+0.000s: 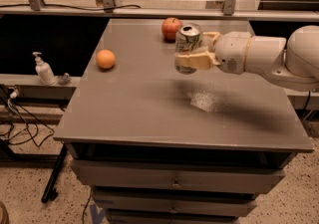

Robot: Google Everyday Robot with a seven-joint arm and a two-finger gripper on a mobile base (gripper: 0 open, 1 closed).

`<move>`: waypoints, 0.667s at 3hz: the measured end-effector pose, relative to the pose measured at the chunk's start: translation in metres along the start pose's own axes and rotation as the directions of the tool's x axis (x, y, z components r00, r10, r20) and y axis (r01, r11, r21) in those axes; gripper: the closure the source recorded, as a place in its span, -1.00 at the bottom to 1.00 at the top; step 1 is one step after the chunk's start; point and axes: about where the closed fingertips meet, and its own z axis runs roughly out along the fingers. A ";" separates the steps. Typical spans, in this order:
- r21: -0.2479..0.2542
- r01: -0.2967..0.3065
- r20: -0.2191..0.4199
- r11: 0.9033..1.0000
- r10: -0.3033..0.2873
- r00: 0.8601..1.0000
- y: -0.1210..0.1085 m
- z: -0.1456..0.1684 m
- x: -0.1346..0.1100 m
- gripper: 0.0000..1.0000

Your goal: Move 7up can near apple

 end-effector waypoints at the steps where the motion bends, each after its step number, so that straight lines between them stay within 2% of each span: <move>1: -0.028 -0.009 0.056 1.000 0.010 0.998 0.008 0.032 -0.024 1.00; 2: -0.052 -0.019 0.093 0.998 0.024 0.995 0.016 0.060 -0.039 1.00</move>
Offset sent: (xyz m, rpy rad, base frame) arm 0.0254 0.1007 0.0324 0.1335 -0.0165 0.0856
